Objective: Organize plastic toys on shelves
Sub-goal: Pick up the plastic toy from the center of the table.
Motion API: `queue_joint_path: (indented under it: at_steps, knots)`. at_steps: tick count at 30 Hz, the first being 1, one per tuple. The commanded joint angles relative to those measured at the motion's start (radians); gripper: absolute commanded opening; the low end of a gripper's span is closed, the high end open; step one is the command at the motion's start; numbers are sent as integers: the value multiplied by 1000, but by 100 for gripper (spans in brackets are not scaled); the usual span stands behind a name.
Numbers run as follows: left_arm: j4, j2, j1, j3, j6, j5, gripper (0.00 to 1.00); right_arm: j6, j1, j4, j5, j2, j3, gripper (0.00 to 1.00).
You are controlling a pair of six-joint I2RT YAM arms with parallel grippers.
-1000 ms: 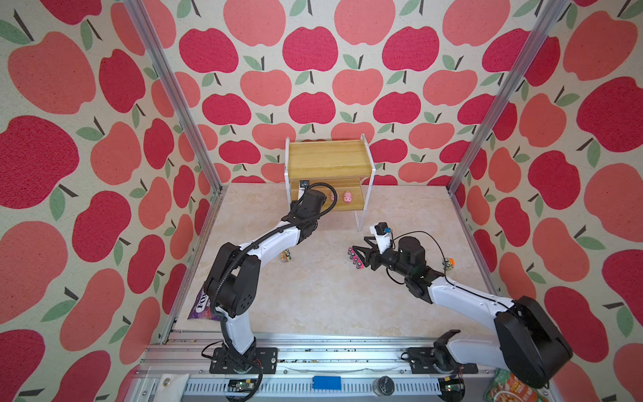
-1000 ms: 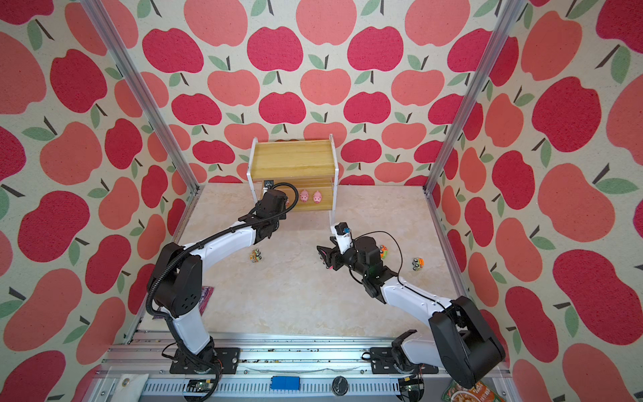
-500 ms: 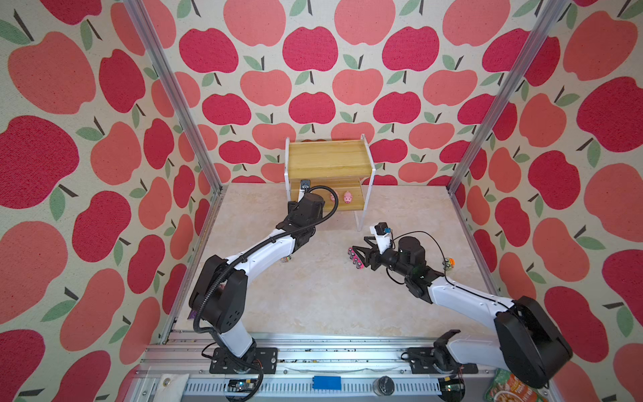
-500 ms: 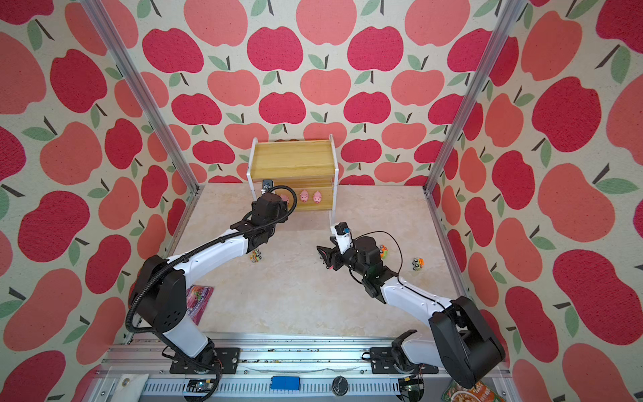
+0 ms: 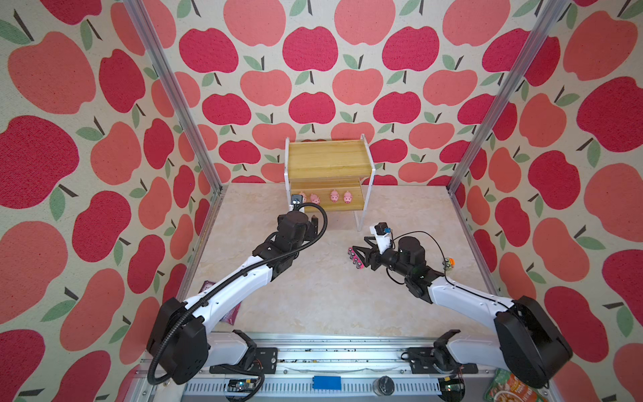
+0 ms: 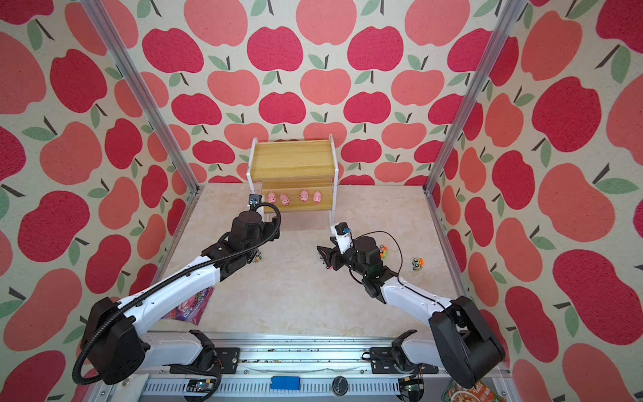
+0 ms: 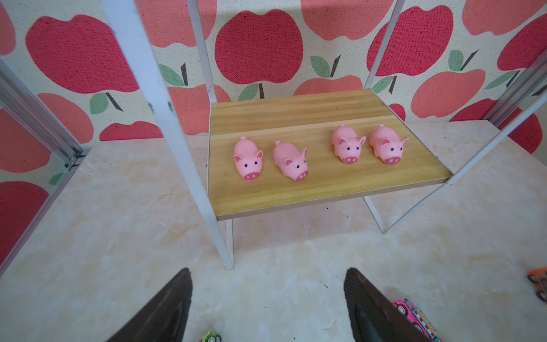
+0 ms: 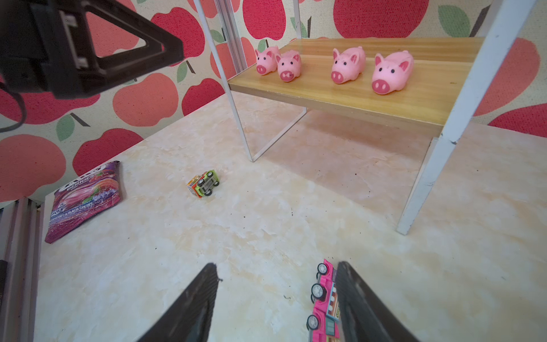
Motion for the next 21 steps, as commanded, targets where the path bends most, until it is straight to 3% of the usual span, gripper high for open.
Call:
queue_joint_path:
  at_steps: [1, 9, 17, 21]
  knots:
    - [-156, -82, 10, -41, -51, 46, 83, 25, -5, -64, 16, 34, 37, 66]
    - [-380, -160, 86, -40, -122, 217, 83, 131, -8, -166, 14, 120, 44, 66]
    - [-513, -80, 143, 78, -54, 455, 83, 218, -60, -211, -19, 129, 42, 64]
    - [-524, -35, 142, 108, -20, 549, 83, 230, -98, -319, 26, 85, 62, 62]
